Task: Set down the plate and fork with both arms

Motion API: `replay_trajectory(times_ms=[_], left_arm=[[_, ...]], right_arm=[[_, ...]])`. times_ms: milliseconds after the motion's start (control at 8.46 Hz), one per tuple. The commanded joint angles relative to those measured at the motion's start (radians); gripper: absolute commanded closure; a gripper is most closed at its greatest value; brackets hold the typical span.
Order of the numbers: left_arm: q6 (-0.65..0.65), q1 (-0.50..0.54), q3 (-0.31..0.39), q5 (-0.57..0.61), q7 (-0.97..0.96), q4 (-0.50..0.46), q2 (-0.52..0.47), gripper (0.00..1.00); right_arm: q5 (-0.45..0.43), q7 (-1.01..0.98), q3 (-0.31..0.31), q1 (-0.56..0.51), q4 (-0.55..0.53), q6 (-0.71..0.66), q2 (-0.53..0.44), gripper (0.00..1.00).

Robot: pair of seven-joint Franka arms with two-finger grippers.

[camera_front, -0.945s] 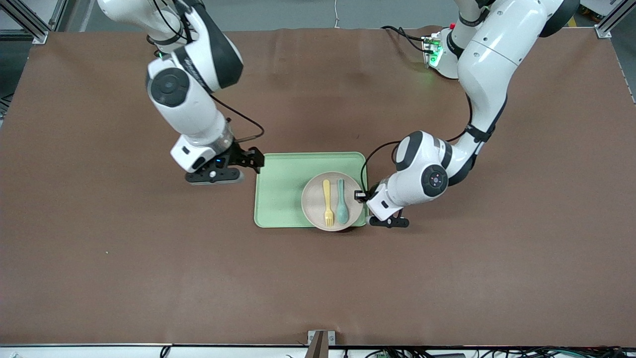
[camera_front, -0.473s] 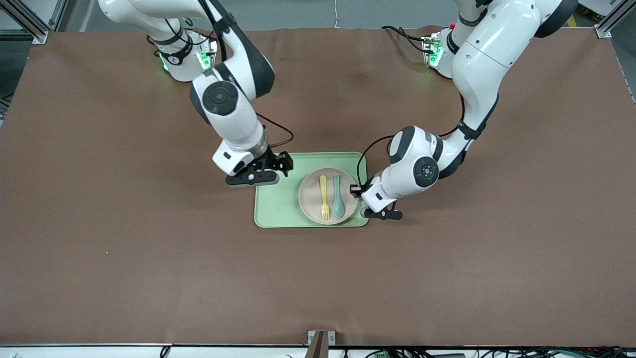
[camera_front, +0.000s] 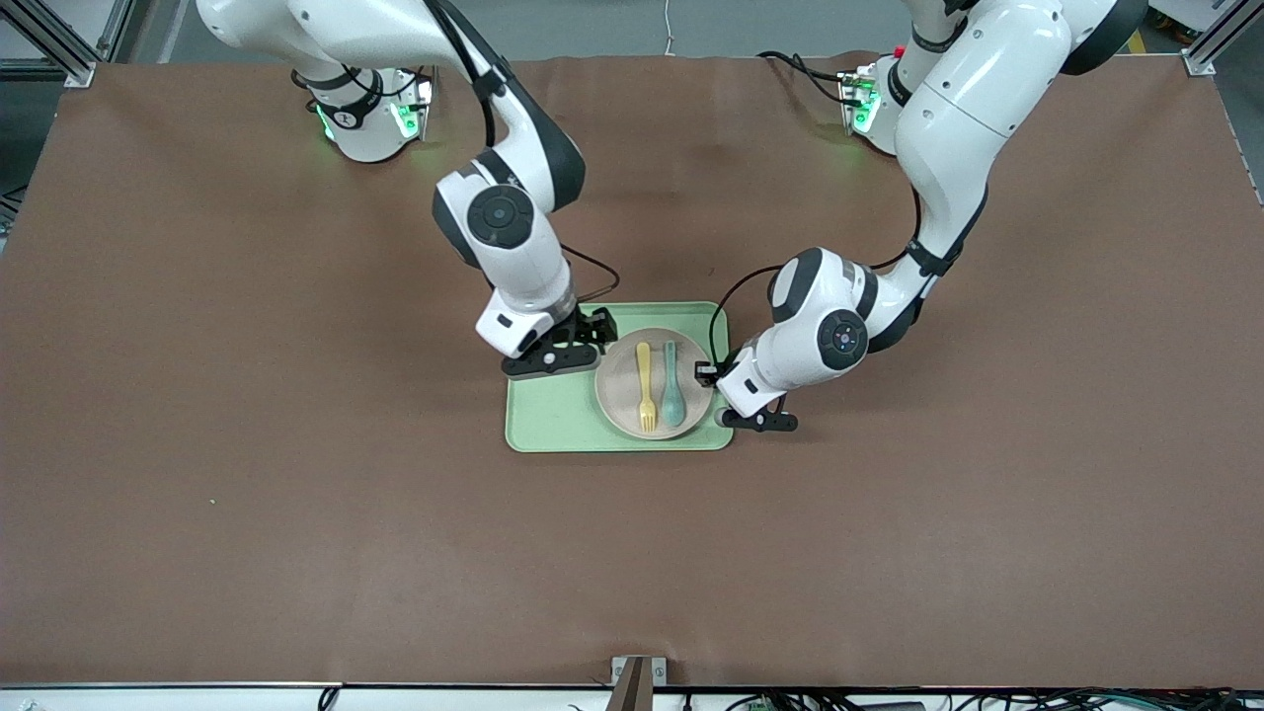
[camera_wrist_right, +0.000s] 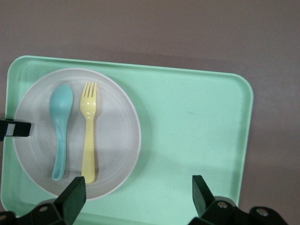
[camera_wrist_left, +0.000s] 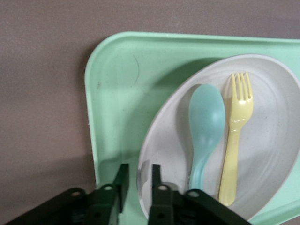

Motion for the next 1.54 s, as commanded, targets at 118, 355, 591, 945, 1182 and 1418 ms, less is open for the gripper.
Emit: replay_trajectory(times_ms=[118,355,591,945,1182,1418], left_arm=[[0.010,0.052,-0.004,-0.019,-0.006,-0.002,-0.096,0.13],[0.010,0.175,-0.004,-0.018,-0.004,0.000,-0.217,0.01],[0.010,0.262,-0.001,-0.010,-0.004,0.015,-0.304,0.01],[-0.196,0.370,0.012,0.117,-0.009,0.003,-0.504,0.01],[-0.411,0.213,0.223,0.220,-0.034,-0.003,-0.652,0.01],[-0.500,0.133,0.324,0.222,-0.018,-0.022,-0.757,0.01]], right_arm=[[-0.008,0.030,-0.013,0.056,0.128,0.004,0.129,0.00],[-0.028,0.044,-0.013,0.077,0.153,0.038,0.173,0.01],[-0.028,0.081,-0.015,0.106,0.160,0.098,0.229,0.02],[-0.030,0.133,-0.013,0.128,0.188,0.108,0.275,0.10],[-0.028,0.136,-0.013,0.136,0.190,0.110,0.289,0.27],[-0.028,0.145,-0.013,0.134,0.190,0.110,0.299,0.51]])
